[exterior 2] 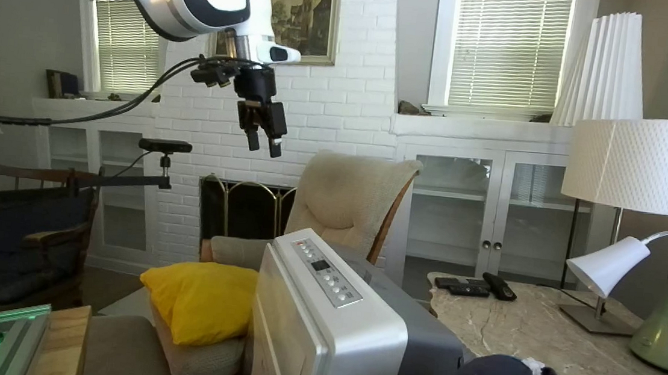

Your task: Press three buttons on the air conditioner.

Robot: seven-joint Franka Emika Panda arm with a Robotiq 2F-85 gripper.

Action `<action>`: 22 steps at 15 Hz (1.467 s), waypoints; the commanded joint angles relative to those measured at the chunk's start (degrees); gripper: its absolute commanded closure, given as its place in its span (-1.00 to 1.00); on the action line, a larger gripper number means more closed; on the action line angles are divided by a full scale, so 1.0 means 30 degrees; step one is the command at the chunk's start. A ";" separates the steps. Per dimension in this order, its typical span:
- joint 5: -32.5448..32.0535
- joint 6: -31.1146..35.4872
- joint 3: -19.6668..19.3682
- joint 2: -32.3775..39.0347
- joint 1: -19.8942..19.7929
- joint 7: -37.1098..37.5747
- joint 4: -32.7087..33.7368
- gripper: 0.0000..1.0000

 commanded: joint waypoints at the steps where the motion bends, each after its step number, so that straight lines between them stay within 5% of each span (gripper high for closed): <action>1: -0.0495 0.0930 0.0427 0.2000 -0.0700 0.1475 0.1055 -1.00; 11: -0.1935 0.1694 0.0256 0.5259 -0.1192 0.2985 0.2401 -1.00; 22: -0.1127 0.1599 0.0069 0.4824 -0.0874 0.2253 0.1919 -1.00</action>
